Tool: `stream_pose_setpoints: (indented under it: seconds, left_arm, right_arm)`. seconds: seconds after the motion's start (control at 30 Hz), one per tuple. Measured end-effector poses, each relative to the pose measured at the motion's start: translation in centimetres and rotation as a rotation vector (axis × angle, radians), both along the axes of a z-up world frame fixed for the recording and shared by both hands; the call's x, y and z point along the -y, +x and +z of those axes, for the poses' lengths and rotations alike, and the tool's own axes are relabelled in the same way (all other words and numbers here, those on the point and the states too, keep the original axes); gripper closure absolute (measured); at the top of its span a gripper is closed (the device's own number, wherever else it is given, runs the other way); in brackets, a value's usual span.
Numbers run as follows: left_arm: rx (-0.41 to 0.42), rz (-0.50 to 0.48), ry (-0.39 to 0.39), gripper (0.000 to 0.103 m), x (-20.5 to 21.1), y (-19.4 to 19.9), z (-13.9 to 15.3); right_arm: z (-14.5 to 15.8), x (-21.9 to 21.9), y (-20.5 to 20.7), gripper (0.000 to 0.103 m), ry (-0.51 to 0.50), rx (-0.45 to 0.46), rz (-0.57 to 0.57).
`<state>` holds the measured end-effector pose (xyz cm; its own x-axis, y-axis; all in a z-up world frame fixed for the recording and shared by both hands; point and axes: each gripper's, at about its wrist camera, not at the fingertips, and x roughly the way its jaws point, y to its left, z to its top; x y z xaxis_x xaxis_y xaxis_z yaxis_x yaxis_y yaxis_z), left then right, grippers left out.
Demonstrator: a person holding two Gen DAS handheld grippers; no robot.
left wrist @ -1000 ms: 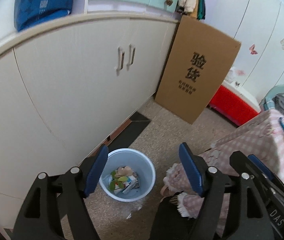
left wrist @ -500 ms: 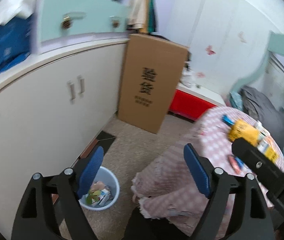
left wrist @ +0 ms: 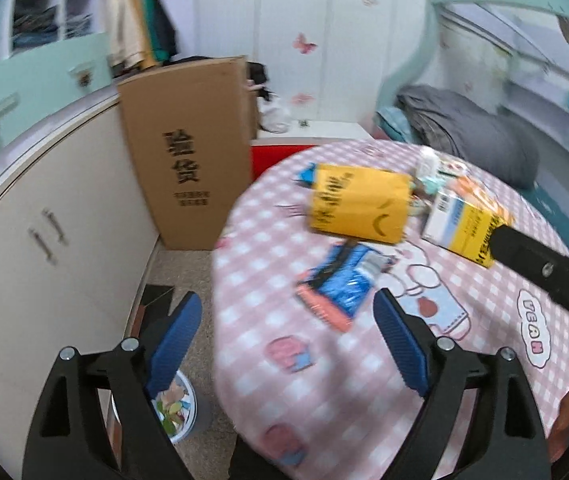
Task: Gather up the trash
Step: 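Move both tools to the table toward the blue wrapper and medicine box, then grasp the blue snack wrapper with the left tool while the right tool grasps the yellow medicine box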
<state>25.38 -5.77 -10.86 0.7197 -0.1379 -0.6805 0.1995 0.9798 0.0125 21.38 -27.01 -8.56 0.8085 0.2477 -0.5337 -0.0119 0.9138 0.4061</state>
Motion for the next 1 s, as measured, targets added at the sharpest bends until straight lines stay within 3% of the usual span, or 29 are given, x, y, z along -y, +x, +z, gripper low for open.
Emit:
stream_pose_setpoints:
  seconds: [0.23, 0.37, 0.5, 0.77, 0.9, 0.97, 1.0]
  left_arm:
    - [-0.033, -0.086, 0.132, 0.017, 3.7, 2.4, -2.1]
    - [-0.059, -0.111, 0.142, 0.018, 4.5, 3.8, -2.7]
    - [-0.114, -0.136, 0.139, 0.039, 4.7, 4.9, -3.6]
    - [-0.122, -0.138, 0.11, 0.047, 4.7, 5.4, -3.6]
    - [-0.121, -0.133, 0.093, 0.049, 4.6, 5.7, -3.6]
    - [-0.12, -0.128, 0.085, 0.05, 4.6, 5.7, -3.7]
    - [-0.118, -0.127, 0.083, 0.052, 4.6, 5.7, -3.7]
  right_arm:
    - [-2.2, 4.2, 1.0, 0.027, 0.011, -0.072, -0.05]
    - [-3.1, 5.3, 2.1, 0.027, 0.032, -0.098, -0.046]
    - [-3.5, 6.0, 3.3, 0.027, 0.053, -0.106, -0.049]
    - [-3.9, 7.2, 6.2, 0.03, 0.097, -0.112, -0.046]
    - [-4.2, 7.3, 7.0, 0.038, 0.119, -0.116, -0.029]
    - [-4.5, 7.2, 7.5, 0.051, 0.125, -0.124, -0.013]
    - [-4.8, 7.3, 7.7, 0.067, 0.137, -0.135, 0.0]
